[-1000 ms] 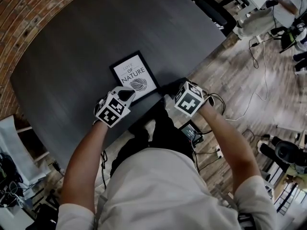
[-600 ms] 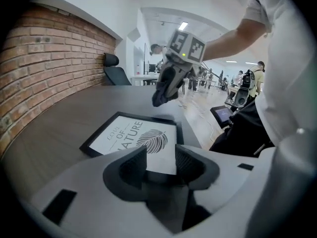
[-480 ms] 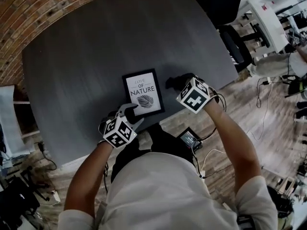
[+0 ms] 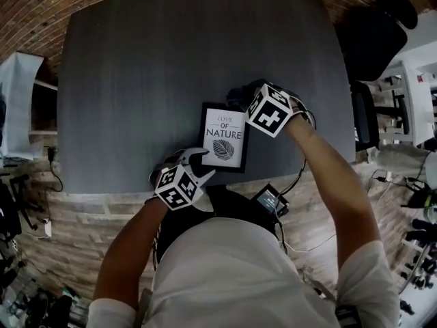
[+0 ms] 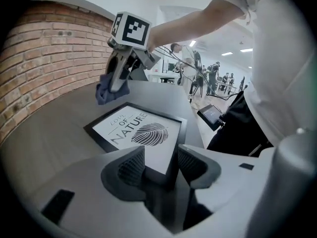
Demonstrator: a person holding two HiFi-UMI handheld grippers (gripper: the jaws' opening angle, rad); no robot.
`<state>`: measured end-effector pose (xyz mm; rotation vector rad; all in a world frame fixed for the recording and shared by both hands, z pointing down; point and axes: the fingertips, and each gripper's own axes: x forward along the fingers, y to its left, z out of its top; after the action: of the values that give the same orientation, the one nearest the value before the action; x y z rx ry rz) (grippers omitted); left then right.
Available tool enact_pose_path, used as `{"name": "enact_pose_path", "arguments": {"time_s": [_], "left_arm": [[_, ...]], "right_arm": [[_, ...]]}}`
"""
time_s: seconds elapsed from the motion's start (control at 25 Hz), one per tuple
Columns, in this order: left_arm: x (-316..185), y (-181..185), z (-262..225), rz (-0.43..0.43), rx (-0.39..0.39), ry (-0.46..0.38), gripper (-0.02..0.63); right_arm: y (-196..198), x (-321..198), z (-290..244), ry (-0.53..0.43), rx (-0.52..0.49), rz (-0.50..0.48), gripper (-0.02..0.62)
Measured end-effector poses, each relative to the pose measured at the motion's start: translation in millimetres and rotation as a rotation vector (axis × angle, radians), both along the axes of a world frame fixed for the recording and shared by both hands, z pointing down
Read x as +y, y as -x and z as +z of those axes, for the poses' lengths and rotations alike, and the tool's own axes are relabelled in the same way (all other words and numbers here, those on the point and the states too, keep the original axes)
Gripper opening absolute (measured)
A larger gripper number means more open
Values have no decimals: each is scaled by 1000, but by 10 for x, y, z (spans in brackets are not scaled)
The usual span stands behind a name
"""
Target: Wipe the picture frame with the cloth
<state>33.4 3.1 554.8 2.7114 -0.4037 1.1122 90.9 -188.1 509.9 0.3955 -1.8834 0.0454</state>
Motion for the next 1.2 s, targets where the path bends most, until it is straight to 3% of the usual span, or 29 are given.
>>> {"name": "enact_pose_path", "arguments": {"time_s": [0.24, 0.44, 0.8, 1.2], "left_arm": [[14, 37, 18, -36, 10, 54, 189], [41, 37, 14, -69, 43, 78, 154], [45, 38, 13, -93, 55, 73, 146], [29, 36, 18, -104, 47, 77, 144]], "right_arm": [[657, -152, 172, 39, 9, -156, 130], [1018, -112, 290, 88, 13, -214, 130], [843, 14, 397, 176, 57, -235, 127], [528, 65, 404, 197, 99, -228, 126]]}}
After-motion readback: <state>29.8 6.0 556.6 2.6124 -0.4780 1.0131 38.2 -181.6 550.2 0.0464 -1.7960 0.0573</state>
